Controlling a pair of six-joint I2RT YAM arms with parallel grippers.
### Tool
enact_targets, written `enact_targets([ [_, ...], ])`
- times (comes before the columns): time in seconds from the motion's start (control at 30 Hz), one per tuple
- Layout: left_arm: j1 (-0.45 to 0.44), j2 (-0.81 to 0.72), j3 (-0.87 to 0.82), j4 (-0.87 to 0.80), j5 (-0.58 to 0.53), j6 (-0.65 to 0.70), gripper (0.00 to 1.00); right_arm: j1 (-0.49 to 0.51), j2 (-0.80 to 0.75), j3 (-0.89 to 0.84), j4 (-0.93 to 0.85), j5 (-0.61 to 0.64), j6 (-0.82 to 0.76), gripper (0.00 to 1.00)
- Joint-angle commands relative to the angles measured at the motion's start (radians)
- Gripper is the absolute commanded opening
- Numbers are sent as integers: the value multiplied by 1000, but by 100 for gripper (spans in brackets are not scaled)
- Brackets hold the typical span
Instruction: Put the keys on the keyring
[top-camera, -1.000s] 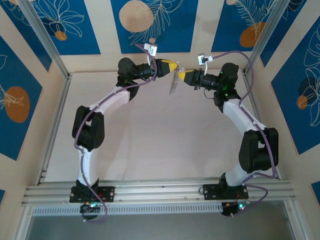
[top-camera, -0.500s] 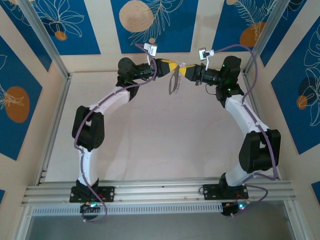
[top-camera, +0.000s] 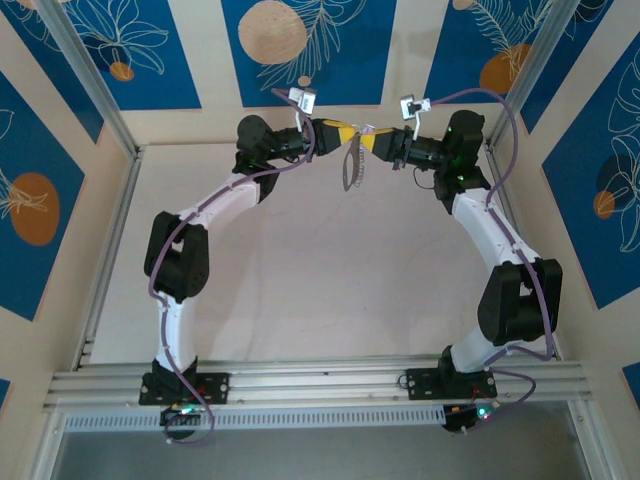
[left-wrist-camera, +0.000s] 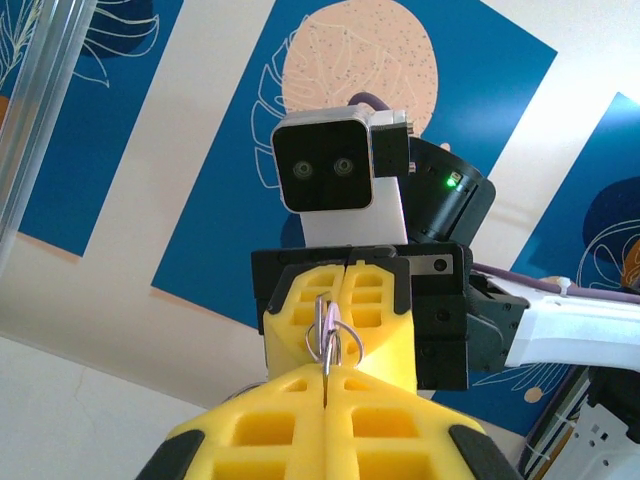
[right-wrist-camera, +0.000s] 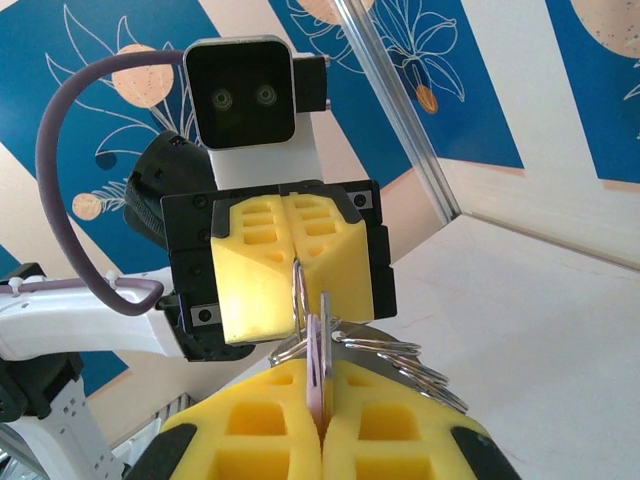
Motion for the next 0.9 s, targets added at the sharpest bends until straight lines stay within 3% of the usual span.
enact_targets([
  [0.0,-10,-51,-5,24,7,30,0,-9,-6,29,-19,-10,-20,0],
  [0.87,-13,-55,-3,24,12,28,0,37,29,91,-118,1,-79,0],
])
